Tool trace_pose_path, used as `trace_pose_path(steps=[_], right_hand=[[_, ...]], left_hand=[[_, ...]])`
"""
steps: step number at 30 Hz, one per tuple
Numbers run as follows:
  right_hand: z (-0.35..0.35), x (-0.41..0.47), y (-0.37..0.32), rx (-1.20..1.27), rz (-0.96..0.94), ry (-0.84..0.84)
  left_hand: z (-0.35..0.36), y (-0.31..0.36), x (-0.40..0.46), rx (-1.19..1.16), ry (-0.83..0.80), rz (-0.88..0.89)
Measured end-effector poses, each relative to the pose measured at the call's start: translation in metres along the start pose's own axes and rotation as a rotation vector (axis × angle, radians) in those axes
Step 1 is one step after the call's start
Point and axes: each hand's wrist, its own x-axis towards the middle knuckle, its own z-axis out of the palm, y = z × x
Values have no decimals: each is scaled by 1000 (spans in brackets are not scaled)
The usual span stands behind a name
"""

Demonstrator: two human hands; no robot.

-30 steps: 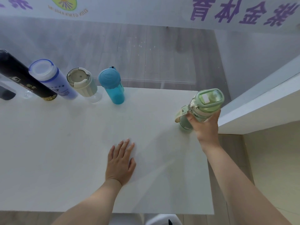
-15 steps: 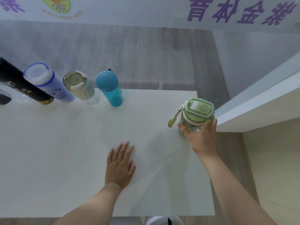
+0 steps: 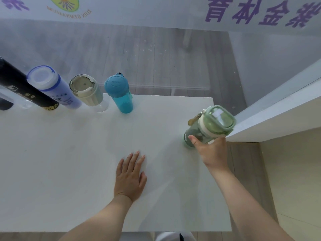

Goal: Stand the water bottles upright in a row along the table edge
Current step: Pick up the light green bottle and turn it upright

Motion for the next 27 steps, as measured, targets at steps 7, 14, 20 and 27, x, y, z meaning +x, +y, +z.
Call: trace_pose_path(steps=[7, 14, 20, 27], right_hand=[[38, -14, -14, -64, -67, -90], [61, 20, -42, -19, -76, -49], [83, 49, -67, 14, -108, -62], [110, 78, -82, 2, -116, -37]], left_hand=[[0, 0, 0, -6, -4, -5], [0, -1, 0, -16, -2, 6], [1, -1, 0, -28, 10, 10], [2, -2, 0, -35, 2, 12]])
